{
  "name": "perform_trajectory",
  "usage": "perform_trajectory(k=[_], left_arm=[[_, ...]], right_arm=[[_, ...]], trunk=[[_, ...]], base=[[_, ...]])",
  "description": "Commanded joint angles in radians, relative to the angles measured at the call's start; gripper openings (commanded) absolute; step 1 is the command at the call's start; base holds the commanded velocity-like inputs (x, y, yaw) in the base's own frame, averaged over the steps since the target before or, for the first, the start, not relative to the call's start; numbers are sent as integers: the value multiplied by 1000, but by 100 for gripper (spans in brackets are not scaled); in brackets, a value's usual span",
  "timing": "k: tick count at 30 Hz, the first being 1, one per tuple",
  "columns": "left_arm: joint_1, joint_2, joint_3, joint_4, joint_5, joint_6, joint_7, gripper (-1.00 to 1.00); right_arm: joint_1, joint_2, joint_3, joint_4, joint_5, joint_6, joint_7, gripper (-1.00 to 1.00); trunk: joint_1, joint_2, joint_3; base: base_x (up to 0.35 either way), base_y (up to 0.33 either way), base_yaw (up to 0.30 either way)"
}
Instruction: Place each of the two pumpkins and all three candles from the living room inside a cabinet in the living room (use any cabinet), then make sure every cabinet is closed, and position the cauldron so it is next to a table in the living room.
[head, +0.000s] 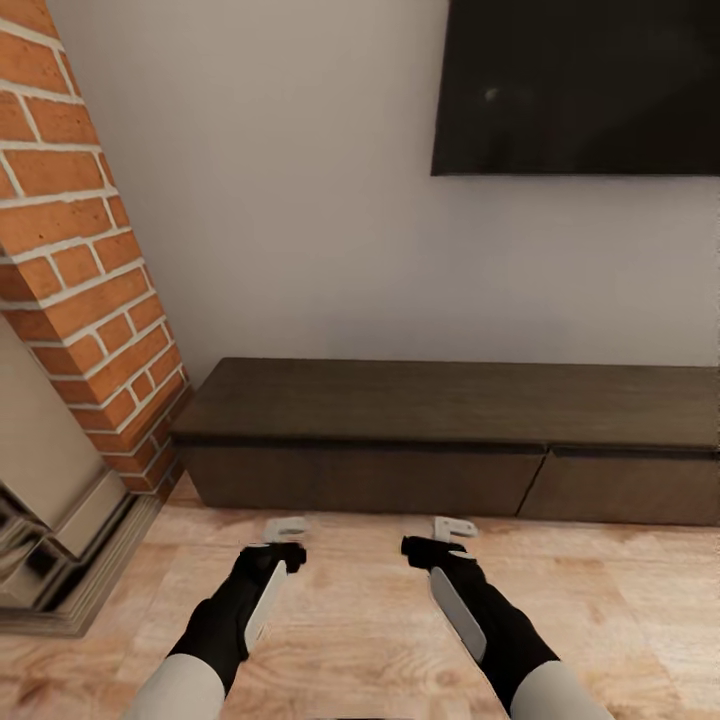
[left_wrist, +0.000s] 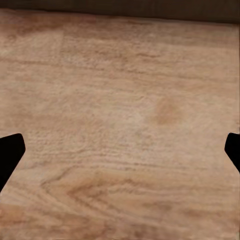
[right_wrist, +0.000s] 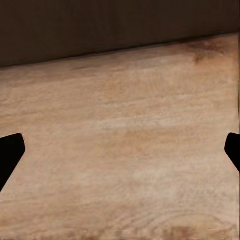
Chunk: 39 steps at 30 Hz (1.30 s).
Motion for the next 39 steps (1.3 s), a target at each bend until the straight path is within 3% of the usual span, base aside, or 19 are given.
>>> perform_trajectory(k=[1,5,11,24,28,30,39], left_arm=[[-8,0,17,-7,1,51,-1,100],[-20,-1,54,-50,2,190,-2,100],[-23,-4,64,-116,3,337,-2,100],[-29,-3,66,-125,4,394,-2,100],[-29,-3,95,-124,4,394,-2,100],[-29,-3,114,-125,4,395,-2,100],[-29,-3,117,-125,4,395,-2,100]], right_arm=[[0,1,-34,-21,-1,61,0,100],[-1,3,-122,-64,-1,234,0,100],[-1,3,-169,-73,-1,283,1,100],[-1,3,-167,-74,-1,282,2,100],[-2,4,-170,-79,-1,284,2,100],[-1,5,-169,-87,-1,284,2,100],[-1,5,-170,-88,-1,278,3,100]], trunk=[[0,0,0],[0,0,0],[-1,1,12],[-7,4,62],[-9,5,77],[-17,19,84],[-51,82,112]], base=[[-194,0,0],[-84,0,0],[-10,0,0],[-32,0,0],[-219,0,0],[-28,0,0],[-21,0,8]])
